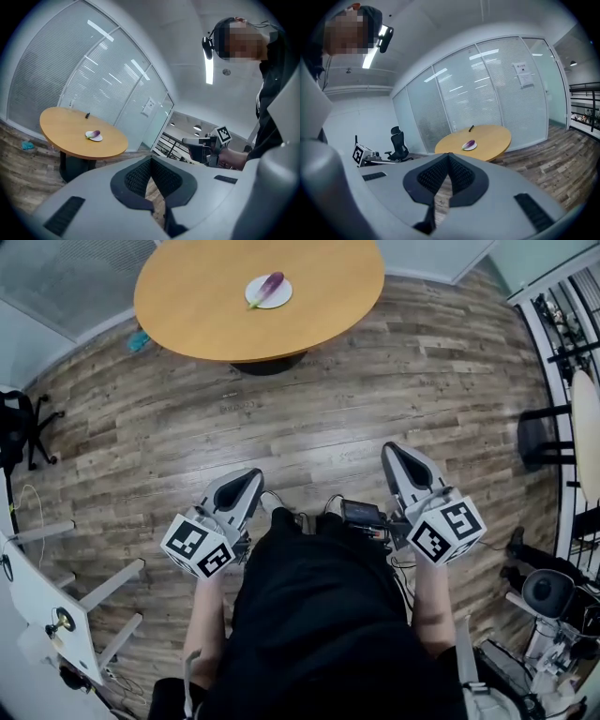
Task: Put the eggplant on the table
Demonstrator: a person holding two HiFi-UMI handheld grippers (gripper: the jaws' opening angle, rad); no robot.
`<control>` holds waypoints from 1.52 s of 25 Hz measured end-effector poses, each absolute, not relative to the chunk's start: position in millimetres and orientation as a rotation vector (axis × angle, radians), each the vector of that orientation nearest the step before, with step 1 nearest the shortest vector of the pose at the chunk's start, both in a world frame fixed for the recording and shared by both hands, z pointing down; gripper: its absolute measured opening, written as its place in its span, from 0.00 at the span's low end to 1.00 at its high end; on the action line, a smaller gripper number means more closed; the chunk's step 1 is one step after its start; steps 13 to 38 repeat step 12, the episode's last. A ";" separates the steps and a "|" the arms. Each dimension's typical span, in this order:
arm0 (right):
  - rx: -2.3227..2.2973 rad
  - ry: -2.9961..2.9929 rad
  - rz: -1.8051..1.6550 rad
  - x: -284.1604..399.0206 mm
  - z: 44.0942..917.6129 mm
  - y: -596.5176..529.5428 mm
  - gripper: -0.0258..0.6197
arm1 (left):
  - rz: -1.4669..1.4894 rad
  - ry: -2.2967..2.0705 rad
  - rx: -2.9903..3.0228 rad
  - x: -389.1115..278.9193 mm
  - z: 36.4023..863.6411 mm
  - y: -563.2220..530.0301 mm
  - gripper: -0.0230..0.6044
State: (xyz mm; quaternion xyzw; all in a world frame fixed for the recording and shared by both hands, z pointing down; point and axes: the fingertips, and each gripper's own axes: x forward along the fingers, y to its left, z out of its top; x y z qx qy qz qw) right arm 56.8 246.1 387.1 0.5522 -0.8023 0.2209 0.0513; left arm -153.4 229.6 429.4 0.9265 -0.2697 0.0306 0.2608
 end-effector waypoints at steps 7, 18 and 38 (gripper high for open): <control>1.617 -2.471 0.656 37.6 388.7 235.1 0.06 | 0.076 -0.773 2.502 -168.9 429.6 228.5 0.05; 1.590 -2.478 0.641 26.7 390.7 227.8 0.06 | 0.075 -0.787 2.497 -179.7 432.4 223.6 0.05; 1.590 -2.478 0.641 26.7 390.7 227.8 0.06 | 0.075 -0.787 2.497 -179.7 432.4 223.6 0.05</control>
